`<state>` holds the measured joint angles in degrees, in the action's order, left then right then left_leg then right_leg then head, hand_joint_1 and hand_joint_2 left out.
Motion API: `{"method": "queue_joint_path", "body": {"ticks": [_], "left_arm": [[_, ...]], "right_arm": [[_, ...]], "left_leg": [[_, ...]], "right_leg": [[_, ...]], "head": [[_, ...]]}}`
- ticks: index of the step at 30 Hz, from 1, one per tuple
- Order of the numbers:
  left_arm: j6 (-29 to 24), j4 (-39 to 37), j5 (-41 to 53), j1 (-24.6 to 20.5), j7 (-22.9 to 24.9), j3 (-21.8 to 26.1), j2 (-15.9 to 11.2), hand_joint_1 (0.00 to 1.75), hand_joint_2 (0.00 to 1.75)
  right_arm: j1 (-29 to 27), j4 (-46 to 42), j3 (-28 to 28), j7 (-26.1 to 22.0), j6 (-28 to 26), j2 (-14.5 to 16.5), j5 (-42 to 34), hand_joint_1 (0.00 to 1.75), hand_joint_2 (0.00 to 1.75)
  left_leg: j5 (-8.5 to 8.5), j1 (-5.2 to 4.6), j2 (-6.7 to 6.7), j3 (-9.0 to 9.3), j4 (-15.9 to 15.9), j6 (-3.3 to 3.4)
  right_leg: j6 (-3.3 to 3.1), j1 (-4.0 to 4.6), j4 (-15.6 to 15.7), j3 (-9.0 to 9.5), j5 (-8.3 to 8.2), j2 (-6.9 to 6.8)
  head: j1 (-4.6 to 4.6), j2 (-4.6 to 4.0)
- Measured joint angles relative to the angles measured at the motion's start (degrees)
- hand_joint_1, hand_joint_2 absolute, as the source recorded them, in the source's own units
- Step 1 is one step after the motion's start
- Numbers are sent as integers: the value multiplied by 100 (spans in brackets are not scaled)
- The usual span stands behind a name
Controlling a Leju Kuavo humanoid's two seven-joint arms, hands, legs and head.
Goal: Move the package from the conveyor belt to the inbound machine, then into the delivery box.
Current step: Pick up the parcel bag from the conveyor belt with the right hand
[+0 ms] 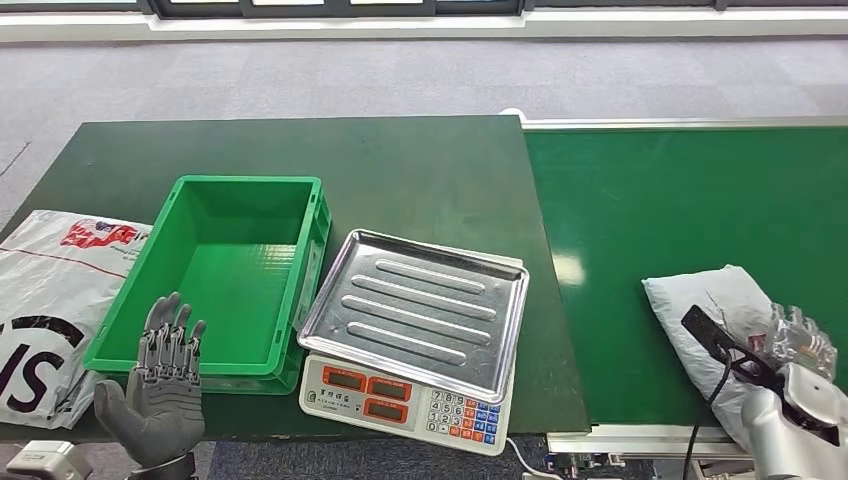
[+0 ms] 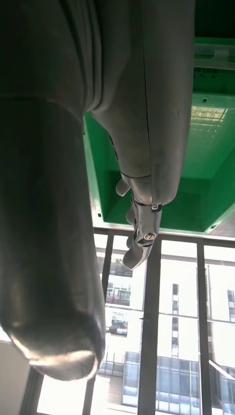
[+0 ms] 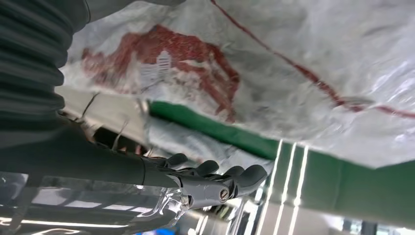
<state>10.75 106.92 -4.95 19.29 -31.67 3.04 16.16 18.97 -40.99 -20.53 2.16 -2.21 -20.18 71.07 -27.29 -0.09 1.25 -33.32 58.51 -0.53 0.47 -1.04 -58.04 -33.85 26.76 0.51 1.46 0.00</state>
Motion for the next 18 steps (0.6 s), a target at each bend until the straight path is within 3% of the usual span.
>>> {"method": "queue_joint_path", "body": {"ticks": [7,15,18], "left_arm": [[-135,-139,-17,-175,104,-2,-103,0,0],[-352,-280,-50,-257,97,-92,-238,0,0],[-397,-303,-80,-257,78,-131,-267,0,0]], "right_arm": [[298,772,30,-183,798,78,-265,0,175],[343,928,403,-270,1322,82,-484,0,175],[327,928,613,-321,1421,82,-616,131,175]], "left_leg": [[-1,7,2,19,0,-1],[-12,11,-3,61,1,6],[-15,13,-11,77,1,8]], "right_leg": [[0,8,1,19,2,0],[10,12,12,67,10,2],[10,15,17,82,10,10]], "head": [[0,0],[0,0],[0,1]]}}
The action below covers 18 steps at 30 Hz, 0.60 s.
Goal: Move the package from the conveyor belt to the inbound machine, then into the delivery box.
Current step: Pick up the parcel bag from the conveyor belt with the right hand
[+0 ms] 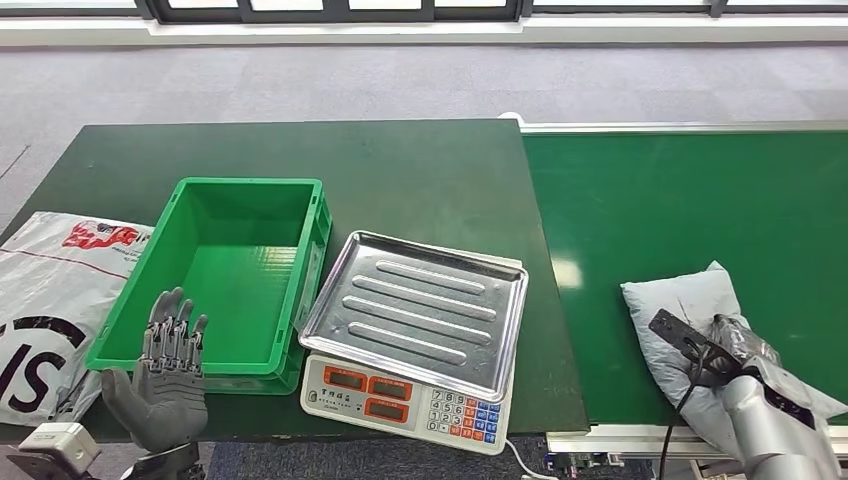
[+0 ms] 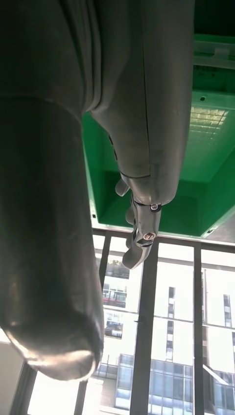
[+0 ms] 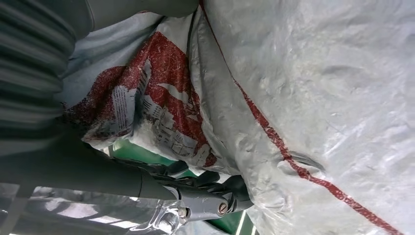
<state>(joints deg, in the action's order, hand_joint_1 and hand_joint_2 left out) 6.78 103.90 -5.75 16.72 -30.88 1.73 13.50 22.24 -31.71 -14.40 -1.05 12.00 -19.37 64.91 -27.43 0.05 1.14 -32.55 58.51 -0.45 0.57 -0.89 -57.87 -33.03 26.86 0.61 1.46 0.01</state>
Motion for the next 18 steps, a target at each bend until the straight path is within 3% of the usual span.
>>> {"method": "queue_joint_path", "body": {"ticks": [1,7,18], "left_arm": [[-3,-4,-4,0,1,-9,-4,0,0],[10,47,-2,73,7,-16,-14,0,0],[342,339,204,369,-54,32,186,0,0]], "right_arm": [[-17,-1,70,-18,17,-1,-20,175,175],[-177,-195,599,-358,-401,-9,-153,175,175],[-886,-1705,995,-31,-1779,358,-96,175,175]], "left_leg": [[-2,1,-2,6,0,1],[-32,9,-16,-6,0,2],[-24,5,7,9,1,5]], "right_leg": [[0,2,2,6,0,3],[9,7,9,48,15,32],[9,2,6,20,14,16]], "head": [[0,0],[1,-1],[0,-1]]}}
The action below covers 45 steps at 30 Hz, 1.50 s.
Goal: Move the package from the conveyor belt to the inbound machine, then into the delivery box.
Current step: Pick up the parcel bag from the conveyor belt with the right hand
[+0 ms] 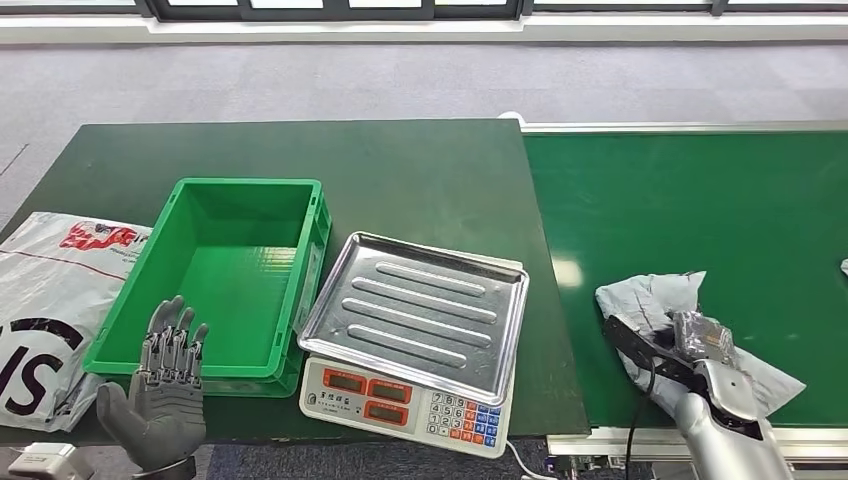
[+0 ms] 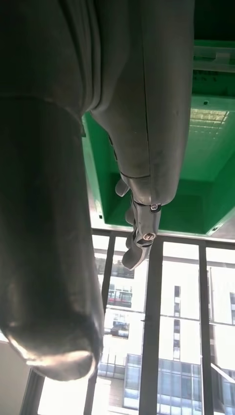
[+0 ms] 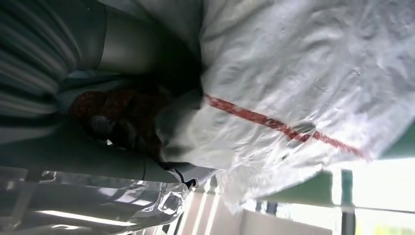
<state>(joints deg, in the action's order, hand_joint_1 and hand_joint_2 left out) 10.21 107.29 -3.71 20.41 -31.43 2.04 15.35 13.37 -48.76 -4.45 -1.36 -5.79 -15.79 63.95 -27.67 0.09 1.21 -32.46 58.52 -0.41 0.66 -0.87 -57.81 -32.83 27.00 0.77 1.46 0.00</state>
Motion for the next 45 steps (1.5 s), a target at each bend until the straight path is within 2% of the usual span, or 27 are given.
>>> {"method": "queue_joint_path", "body": {"ticks": [8,14,17,21,26,31,33,37,45], "left_arm": [[89,66,77,38,-10,44,103,0,0],[94,71,78,45,-14,57,117,0,0],[94,71,78,49,-21,58,120,0,0],[95,67,79,50,-49,58,129,0,0],[-43,13,42,38,-129,58,125,0,0],[-213,-109,-53,3,-186,34,72,0,0],[-234,-185,-87,-30,-238,-14,21,0,0],[-261,-369,-150,-132,-312,-191,-98,0,0],[-294,-600,-157,-252,-322,-398,-248,0,0]], "right_arm": [[-468,-1045,-57,-15,-619,305,1,175,175],[-552,-1395,-148,-22,-697,439,0,175,175],[-596,-1526,-209,-121,-929,501,-63,175,175],[-754,-1973,-400,-569,-1718,666,-498,175,175],[-1097,-3074,-804,-1662,-2879,909,-1696,175,175],[-1152,-3816,-1059,-2663,-3145,980,-3012,175,175],[-1052,-3916,-1044,-2982,-3186,996,-3014,175,175],[-787,-3939,-811,-2996,-3233,1109,-2484,175,175],[-608,-3939,-335,-2980,-3171,1228,-2383,175,175]], "left_leg": [[0,0,16,-27,-2,0],[1,-3,16,-27,-1,1],[1,-5,16,-27,-1,1],[1,-5,19,-28,-1,1],[-1,-5,22,-32,-1,0],[-4,-9,10,-41,-2,0],[-6,-10,5,-63,-2,1],[3,-10,3,-48,-2,5],[19,-10,19,-37,-2,4]], "right_leg": [[2,-1,-2,-22,7,-23],[2,-5,-2,-22,7,-23],[2,-6,-2,-22,7,-23],[3,-6,-2,-27,8,-25],[4,-6,-2,-31,13,-28],[5,-10,-2,-31,13,-20],[5,-12,-2,-28,13,-14],[6,-11,-2,-27,9,-16],[4,-11,-5,-31,1,-27]], "head": [[0,0],[0,0],[0,0],[0,0],[0,0],[0,0],[0,0],[0,0],[0,0]]}}
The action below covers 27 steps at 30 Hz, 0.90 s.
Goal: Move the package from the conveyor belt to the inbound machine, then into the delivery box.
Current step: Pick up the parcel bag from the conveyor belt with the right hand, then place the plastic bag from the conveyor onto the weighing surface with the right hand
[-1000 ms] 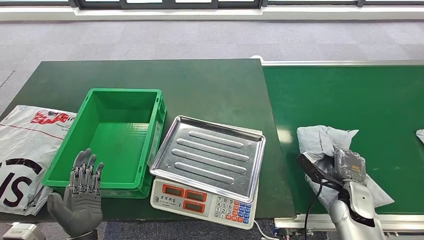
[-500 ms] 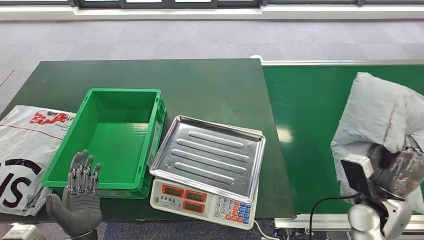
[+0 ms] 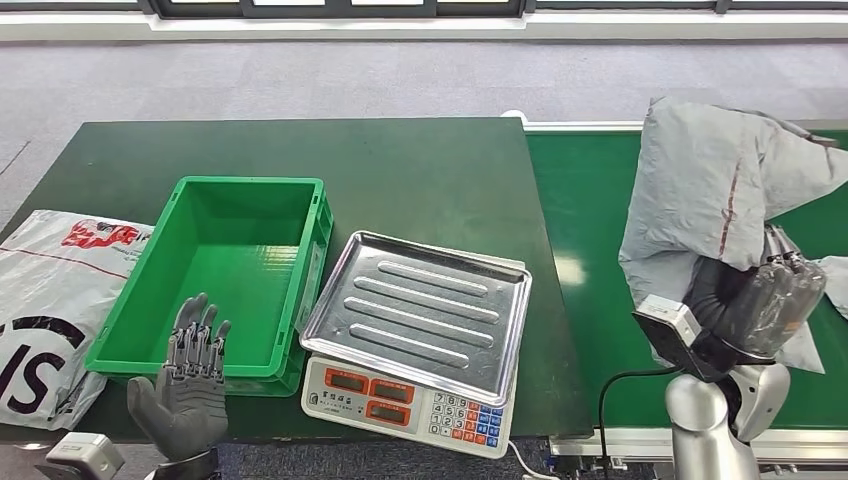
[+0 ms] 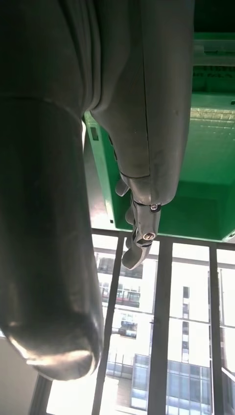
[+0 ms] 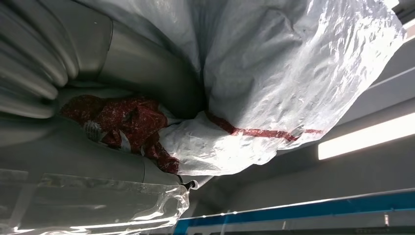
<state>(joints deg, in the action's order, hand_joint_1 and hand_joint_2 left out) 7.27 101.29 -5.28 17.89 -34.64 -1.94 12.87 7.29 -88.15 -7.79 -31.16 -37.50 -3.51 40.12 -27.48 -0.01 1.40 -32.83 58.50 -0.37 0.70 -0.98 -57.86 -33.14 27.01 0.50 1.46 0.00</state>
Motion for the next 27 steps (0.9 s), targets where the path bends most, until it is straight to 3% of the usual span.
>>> {"method": "queue_joint_path", "body": {"ticks": [5,15,27], "left_arm": [[33,-116,-36,-82,0,-77,-64,0,0],[74,-419,-89,-356,-13,-262,-132,0,0],[78,-612,-69,-576,9,-320,-176,0,0]], "right_arm": [[205,145,278,-123,198,14,63,175,175],[876,1286,1073,-266,543,207,-146,175,175],[1215,1935,1924,-401,826,765,-365,175,175]], "left_leg": [[-1,-1,-8,-10,0,0],[17,1,5,-14,0,-2],[16,3,4,-19,0,-3]], "right_leg": [[0,-1,0,-9,-1,3],[-2,1,-2,-12,-11,-8],[-2,2,-3,-21,-10,-5]], "head": [[0,0],[1,0],[0,0]]}}
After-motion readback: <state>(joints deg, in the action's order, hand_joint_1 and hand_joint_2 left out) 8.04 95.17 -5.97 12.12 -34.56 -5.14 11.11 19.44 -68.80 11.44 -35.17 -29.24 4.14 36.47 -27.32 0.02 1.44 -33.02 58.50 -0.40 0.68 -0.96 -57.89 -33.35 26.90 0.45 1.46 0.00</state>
